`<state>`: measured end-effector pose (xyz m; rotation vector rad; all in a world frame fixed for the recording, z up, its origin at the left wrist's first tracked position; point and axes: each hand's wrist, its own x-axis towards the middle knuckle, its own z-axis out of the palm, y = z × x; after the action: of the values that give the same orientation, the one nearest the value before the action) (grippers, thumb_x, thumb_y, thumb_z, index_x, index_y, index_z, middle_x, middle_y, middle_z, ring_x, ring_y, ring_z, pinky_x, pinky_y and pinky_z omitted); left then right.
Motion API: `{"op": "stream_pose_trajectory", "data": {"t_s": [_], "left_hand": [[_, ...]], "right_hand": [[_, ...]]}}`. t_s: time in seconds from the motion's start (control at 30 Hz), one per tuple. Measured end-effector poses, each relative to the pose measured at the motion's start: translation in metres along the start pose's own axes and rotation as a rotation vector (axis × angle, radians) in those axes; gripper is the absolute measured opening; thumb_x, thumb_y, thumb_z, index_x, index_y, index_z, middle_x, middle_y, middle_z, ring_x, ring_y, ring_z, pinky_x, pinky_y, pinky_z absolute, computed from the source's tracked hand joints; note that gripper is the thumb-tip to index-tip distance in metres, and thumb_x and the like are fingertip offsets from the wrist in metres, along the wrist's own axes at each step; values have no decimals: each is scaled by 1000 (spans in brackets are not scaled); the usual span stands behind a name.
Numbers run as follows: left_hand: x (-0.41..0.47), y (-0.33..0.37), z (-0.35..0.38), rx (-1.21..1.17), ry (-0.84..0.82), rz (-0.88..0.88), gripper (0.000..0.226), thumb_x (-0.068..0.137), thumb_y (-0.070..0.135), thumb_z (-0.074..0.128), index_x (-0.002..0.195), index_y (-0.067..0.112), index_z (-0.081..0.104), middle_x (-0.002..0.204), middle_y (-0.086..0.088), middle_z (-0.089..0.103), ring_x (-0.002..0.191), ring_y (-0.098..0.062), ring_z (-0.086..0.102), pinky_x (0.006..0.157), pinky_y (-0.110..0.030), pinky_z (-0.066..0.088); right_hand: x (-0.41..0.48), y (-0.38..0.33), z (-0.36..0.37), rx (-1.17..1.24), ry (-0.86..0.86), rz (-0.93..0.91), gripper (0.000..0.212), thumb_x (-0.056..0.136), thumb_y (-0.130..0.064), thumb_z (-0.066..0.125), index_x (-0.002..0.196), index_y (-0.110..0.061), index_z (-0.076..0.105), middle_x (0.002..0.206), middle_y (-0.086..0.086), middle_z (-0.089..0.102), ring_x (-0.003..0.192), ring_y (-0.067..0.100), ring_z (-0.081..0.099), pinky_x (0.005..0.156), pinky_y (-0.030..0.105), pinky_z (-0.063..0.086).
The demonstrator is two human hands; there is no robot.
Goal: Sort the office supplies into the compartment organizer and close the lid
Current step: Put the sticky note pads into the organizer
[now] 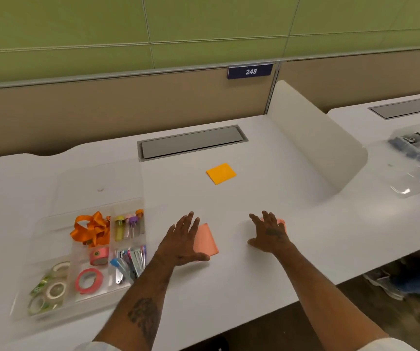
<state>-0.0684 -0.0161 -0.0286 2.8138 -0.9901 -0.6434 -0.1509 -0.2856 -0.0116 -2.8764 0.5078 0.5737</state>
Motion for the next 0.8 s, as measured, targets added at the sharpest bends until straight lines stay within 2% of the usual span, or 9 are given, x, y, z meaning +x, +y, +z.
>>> {"op": "stream_pose_trajectory", "data": {"t_s": [0.1, 0.2, 0.33, 0.4, 0.57, 0.7, 0.8], "left_hand": [[7, 9, 0, -3, -34, -19, 125, 69, 82, 57, 155, 19, -8, 163, -2, -16, 151, -23, -7, 120, -46, 14], [11, 15, 1, -6, -49, -54, 122, 70, 74, 64, 155, 19, -5, 164, -2, -9, 150, -23, -2, 117, -46, 24], [16, 20, 0, -15, -73, -107, 116, 74, 63, 69, 155, 19, -1, 163, -3, 1, 150, -22, 5, 114, -44, 30], [19, 22, -3, -21, -72, -124, 115, 74, 60, 71, 155, 18, 2, 161, -4, 8, 148, -23, 12, 111, -43, 34], [24, 26, -6, -3, -48, -173, 117, 67, 57, 76, 153, 15, 9, 148, -6, 26, 135, -25, 31, 101, -42, 43], [28, 27, -8, 8, -22, -211, 112, 59, 59, 82, 146, 17, 24, 138, -7, 30, 127, -26, 36, 97, -42, 47], [29, 30, -11, 2, -8, -232, 109, 54, 58, 85, 140, 18, 31, 133, -8, 32, 120, -27, 41, 93, -40, 48]], "right_hand": [[3, 21, -6, 49, -56, 42, 92, 81, -36, 68, 152, -35, 9, 161, 10, 0, 149, 30, 0, 117, 49, 20], [6, 37, -8, 116, -116, 59, 94, 80, -28, 69, 152, -34, 9, 161, 9, 4, 148, 28, 9, 115, 46, 27], [9, 43, -9, 100, -85, 51, 97, 76, -33, 73, 152, -29, 13, 149, 10, 24, 136, 29, 29, 106, 41, 41], [11, 44, -10, 68, -49, 62, 97, 73, -38, 75, 151, -27, 16, 142, 10, 30, 130, 29, 33, 100, 40, 45], [15, 52, -13, 43, -26, 110, 97, 65, -54, 77, 143, -23, 28, 132, 10, 35, 124, 31, 33, 97, 43, 45], [16, 55, -14, 124, -33, 147, 94, 62, -51, 82, 136, -18, 35, 127, 11, 34, 118, 33, 40, 96, 38, 46], [18, 54, -14, 196, -51, 183, 95, 61, -44, 86, 135, -15, 34, 128, 13, 31, 116, 36, 46, 95, 41, 47]]}}
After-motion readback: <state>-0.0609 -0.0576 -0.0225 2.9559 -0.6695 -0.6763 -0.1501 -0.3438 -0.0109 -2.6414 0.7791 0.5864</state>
